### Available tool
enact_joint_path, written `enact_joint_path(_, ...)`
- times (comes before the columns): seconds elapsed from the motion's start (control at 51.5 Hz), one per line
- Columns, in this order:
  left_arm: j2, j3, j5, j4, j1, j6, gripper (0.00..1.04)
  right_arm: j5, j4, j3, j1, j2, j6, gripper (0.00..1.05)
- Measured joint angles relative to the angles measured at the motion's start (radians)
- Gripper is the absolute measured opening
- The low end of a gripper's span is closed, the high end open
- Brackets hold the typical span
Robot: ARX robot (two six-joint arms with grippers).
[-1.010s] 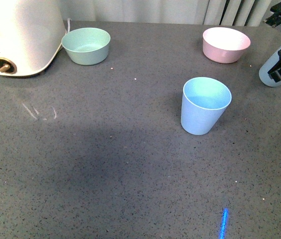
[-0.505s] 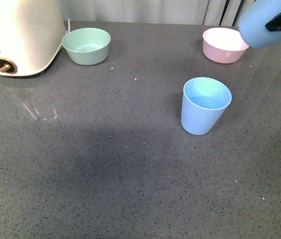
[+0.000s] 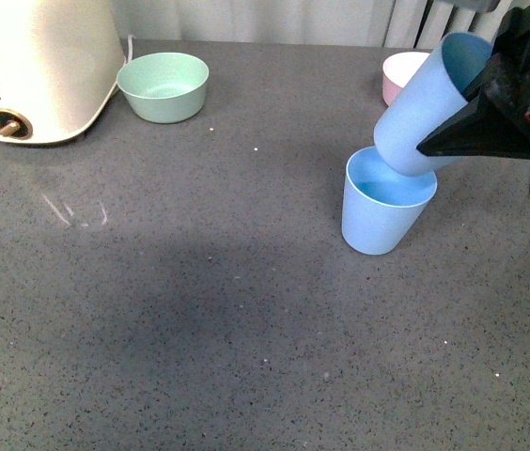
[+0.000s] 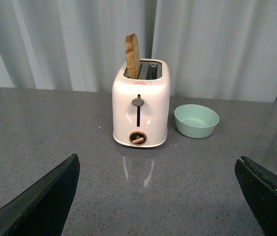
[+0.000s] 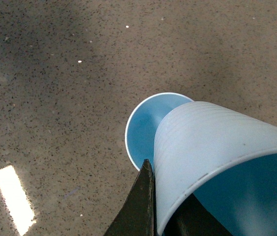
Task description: Stack blue cups with both arms
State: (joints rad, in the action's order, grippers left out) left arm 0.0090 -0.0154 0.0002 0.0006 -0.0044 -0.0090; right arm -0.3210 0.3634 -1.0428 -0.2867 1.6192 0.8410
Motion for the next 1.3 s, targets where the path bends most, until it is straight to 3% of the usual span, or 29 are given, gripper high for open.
enact_joint_path(0.408,0.0,0.0,0.0,0.0,0.0,0.0,0.96,0.038,-0.061,0.0,-0.025,0.096,0.01,0.03)
enact_joint_path(0.583,0.0,0.0,0.0,0.0,0.0,0.0,0.96,0.037,-0.075,0.0,-0.028,0.106,-0.006,0.27)
enact_joint_path(0.718,0.0,0.0,0.0,0.0,0.0,0.0,0.96,0.022,-0.094,-0.005,-0.016,0.105,-0.031,0.53)
enact_joint_path(0.893,0.0,0.0,0.0,0.0,0.0,0.0,0.96,-0.071,-0.184,0.0,0.082,0.003,-0.139,0.9)
enact_joint_path(0.951,0.0,0.0,0.0,0.0,0.0,0.0,0.96,-0.094,-0.223,0.012,0.111,-0.037,-0.177,0.96)
enact_joint_path(1.107,0.0,0.0,0.0,0.0,0.0,0.0,0.96,-0.119,-0.373,0.131,0.209,-0.216,-0.308,0.96)
enact_joint_path(1.243,0.0,0.0,0.0,0.0,0.0,0.0,0.96,-0.096,-0.49,0.271,0.24,-0.376,-0.378,0.96)
enact_joint_path(1.262,0.0,0.0,0.0,0.0,0.0,0.0,0.96,-0.072,-0.523,0.29,0.234,-0.39,-0.401,0.94)
enact_joint_path(1.301,0.0,0.0,0.0,0.0,0.0,0.0,0.96,0.097,-0.668,0.35,0.213,-0.415,-0.477,0.88)
